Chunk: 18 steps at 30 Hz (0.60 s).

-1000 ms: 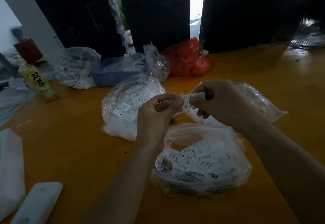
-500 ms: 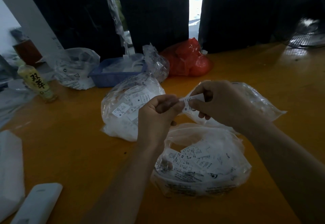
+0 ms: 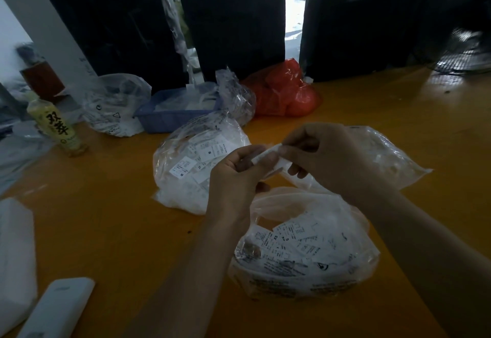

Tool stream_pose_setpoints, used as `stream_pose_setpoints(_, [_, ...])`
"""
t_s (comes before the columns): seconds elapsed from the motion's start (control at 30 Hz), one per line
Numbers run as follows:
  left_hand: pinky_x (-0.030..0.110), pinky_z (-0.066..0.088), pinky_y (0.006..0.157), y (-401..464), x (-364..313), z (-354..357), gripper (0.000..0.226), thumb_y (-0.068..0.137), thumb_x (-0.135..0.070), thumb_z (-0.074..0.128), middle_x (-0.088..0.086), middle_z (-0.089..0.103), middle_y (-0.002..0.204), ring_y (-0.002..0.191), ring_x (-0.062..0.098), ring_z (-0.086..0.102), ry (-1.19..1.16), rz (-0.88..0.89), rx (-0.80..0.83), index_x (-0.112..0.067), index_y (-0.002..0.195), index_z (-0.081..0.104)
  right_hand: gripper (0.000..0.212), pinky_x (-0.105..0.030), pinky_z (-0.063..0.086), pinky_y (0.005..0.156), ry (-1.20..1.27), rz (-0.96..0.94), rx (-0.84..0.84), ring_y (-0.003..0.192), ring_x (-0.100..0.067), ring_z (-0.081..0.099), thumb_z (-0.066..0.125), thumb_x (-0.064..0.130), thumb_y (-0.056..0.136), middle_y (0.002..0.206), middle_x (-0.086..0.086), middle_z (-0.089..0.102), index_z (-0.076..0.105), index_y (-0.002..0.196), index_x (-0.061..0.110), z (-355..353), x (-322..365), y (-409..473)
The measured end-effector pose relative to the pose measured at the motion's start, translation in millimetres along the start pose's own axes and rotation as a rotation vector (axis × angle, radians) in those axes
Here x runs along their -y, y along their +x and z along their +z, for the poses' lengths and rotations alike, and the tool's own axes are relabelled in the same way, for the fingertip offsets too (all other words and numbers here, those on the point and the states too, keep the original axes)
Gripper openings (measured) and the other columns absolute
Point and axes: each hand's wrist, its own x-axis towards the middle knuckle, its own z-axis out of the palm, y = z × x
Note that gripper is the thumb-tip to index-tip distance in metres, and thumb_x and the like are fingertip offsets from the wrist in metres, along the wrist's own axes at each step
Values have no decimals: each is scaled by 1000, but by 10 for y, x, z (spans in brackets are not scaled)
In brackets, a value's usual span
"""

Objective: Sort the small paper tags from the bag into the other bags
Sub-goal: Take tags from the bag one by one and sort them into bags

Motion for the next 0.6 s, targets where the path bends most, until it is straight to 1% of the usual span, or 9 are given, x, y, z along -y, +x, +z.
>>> stream_pose_setpoints(0.1, [42, 63, 78, 9, 18, 7, 33, 68, -23, 91, 8, 80, 107, 96, 28, 78, -50, -35, -24, -23, 100, 79, 4, -19, 55, 61, -44, -26, -48, 63, -3, 70, 71, 31, 94, 74, 13, 73, 68, 96, 33, 51, 14, -19])
stream_pose_setpoints(0.13, [41, 63, 77, 15, 14, 6, 36, 68, -23, 90, 8, 80, 107, 95, 26, 78, -63, -45, -39, -21, 102, 79, 5, -19, 55, 64, -52, -34, -72, 65, -2, 69, 71, 31, 94, 74, 12, 73, 68, 97, 32, 65, 20, -26])
stream_pose_setpoints(0.17, [35, 62, 69, 21, 9, 4, 34, 71, -23, 90, 7, 80, 106, 91, 22, 78, -65, -50, -54, -21, 103, 79, 5, -19, 54, 66, -79, -51, -77, 69, 0, 68, 71, 31, 93, 74, 14, 71, 69, 98, 32, 84, 28, -38])
stream_pose_setpoints(0.23, [22, 54, 55, 20, 0, -4, 23, 78, -19, 87, 4, 80, 100, 79, 12, 76, -71, -56, -76, -24, 98, 80, 8, -14, 49, 69, -157, -98, -54, 75, 4, 65, 71, 32, 93, 77, 22, 67, 72, 101, 32, 137, 58, -77])
stream_pose_setpoints(0.27, [19, 52, 53, 21, 0, -7, 19, 80, -17, 87, 3, 80, 99, 77, 10, 75, -82, -61, -86, -25, 96, 81, 11, -13, 48, 70, -182, -113, -45, 76, 5, 64, 71, 33, 93, 80, 25, 65, 73, 104, 32, 161, 69, -95])
stream_pose_setpoints(0.37, [18, 52, 53, 21, -10, -11, 21, 80, -16, 86, 2, 80, 101, 79, 9, 76, -112, -74, -94, -21, 99, 79, 19, -12, 49, 70, -188, -123, -35, 80, 5, 64, 73, 36, 92, 88, 23, 67, 74, 111, 32, 192, 77, -118])
stream_pose_setpoints(0.53, [20, 56, 62, 4, -61, 4, 44, 68, -32, 88, 4, 79, 101, 86, 12, 75, -126, -116, 24, -18, 109, 77, 12, -8, 47, 69, -156, -126, -100, 82, 6, 62, 73, 20, 92, 82, 25, 65, 75, 100, 29, 154, 60, -84])
stream_pose_setpoints(0.57, [21, 57, 63, 10, -70, -6, 40, 72, -32, 87, 4, 79, 101, 88, 12, 75, -114, -127, 54, -19, 109, 78, 12, -8, 47, 69, -145, -121, -109, 81, 7, 63, 73, 18, 92, 80, 25, 64, 76, 98, 28, 132, 54, -68])
stream_pose_setpoints(0.6, [22, 57, 66, 22, -77, -21, 30, 79, -29, 85, 4, 79, 102, 90, 14, 75, -102, -134, 75, -20, 107, 79, 12, -8, 47, 68, -134, -111, -110, 79, 8, 64, 73, 18, 92, 79, 24, 65, 76, 98, 27, 109, 45, -52])
